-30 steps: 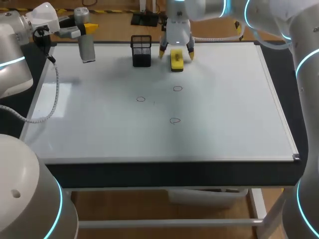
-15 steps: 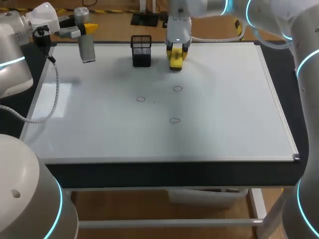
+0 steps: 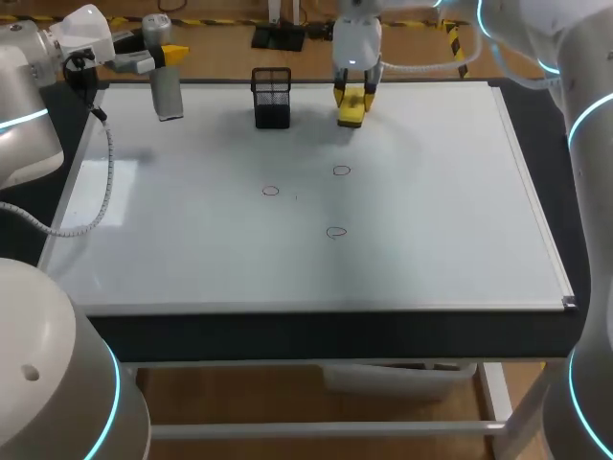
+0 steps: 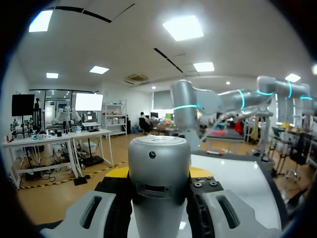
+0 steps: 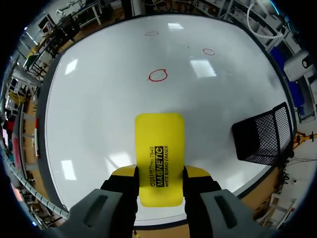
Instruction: Pick up the inspection probe, press it on each red-marked spot on the whiteboard one by one, put down the probe, pick up the eraser, and wipe off all the red marks.
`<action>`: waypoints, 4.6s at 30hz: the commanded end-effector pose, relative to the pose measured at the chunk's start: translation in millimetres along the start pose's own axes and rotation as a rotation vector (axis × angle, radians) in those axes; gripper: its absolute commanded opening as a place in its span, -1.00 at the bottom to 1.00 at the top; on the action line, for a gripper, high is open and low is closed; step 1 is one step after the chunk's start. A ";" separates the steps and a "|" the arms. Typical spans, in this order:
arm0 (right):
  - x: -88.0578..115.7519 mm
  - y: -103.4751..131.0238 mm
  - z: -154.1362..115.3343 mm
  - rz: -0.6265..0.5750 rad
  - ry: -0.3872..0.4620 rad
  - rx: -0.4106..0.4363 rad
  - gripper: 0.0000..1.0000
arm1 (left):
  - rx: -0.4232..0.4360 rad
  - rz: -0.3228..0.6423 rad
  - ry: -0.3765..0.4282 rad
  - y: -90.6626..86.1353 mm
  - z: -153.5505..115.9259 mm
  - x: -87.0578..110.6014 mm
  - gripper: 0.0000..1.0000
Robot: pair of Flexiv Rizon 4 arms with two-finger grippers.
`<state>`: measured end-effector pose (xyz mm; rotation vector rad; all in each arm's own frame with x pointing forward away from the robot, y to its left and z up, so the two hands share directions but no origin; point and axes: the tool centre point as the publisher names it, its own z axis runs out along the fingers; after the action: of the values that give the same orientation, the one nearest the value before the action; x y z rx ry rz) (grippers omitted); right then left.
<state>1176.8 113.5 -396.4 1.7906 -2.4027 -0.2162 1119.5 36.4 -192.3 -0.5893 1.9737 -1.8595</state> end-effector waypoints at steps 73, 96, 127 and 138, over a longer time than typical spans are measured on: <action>195.5 72.2 -15.4 0.870 -0.152 0.137 -1.00 | 0.001 0.001 -0.003 -0.5 0.2 0.7 -1.00; 205.1 70.0 -14.6 0.906 -0.114 0.103 -1.00 | 0.001 0.001 -0.003 -0.5 0.2 0.7 -1.00; 204.9 69.4 -15.0 0.915 -0.121 0.107 -1.00 | -0.012 -0.012 0.059 0.3 9.5 18.8 -1.00; 204.9 69.4 -15.0 0.915 -0.121 0.107 -1.00 | 0.005 -0.035 0.186 -3.5 28.5 60.6 -1.00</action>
<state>1055.0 -63.8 -364.5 0.5557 -3.0638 -0.0918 1081.6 -18.5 -190.2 -0.4798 2.0679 -1.9987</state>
